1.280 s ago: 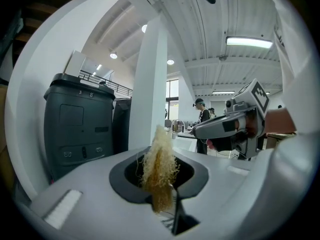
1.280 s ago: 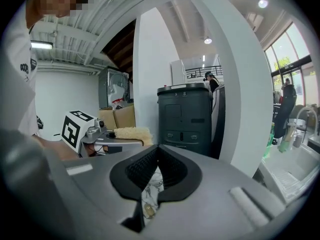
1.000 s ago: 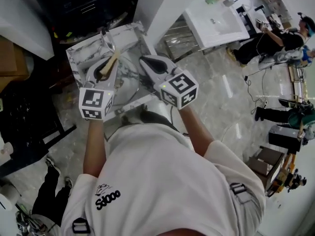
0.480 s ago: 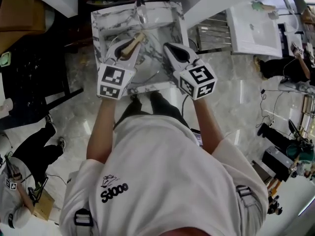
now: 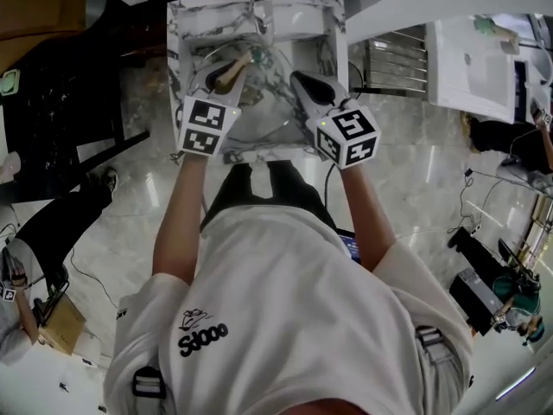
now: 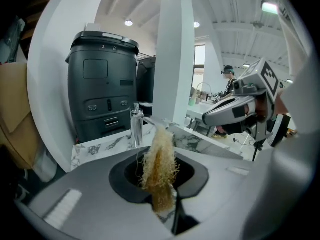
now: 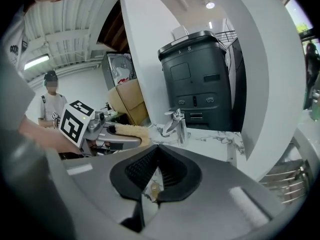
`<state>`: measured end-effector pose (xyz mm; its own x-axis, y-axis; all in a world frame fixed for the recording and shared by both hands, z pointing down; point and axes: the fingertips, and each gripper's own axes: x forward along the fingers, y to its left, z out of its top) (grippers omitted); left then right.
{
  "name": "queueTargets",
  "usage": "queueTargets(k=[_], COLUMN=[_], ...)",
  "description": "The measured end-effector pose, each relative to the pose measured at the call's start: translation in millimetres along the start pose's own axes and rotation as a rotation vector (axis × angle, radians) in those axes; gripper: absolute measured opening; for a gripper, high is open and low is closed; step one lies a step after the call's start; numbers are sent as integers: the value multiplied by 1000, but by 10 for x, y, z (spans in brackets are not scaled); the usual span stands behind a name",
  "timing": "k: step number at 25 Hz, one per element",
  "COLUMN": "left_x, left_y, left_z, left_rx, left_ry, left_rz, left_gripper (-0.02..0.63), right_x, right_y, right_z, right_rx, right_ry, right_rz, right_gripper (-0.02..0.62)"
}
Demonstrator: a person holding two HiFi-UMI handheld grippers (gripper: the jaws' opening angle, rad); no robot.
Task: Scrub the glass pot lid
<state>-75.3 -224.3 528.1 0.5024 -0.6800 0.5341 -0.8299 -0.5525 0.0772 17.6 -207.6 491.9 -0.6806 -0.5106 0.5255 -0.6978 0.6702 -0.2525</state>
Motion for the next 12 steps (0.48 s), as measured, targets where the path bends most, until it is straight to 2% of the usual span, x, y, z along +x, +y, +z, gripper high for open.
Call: queueTargets(k=[12], left_x=[660], left_y=[313], left_z=[-636], left_rx=[1], left_ry=[190], left_rz=[93], left_gripper=[62], right_x=[510], right_y=[-275], right_z=[-363], right_rx=[82], right_ry=[78], right_rz=[39], right_gripper=[3])
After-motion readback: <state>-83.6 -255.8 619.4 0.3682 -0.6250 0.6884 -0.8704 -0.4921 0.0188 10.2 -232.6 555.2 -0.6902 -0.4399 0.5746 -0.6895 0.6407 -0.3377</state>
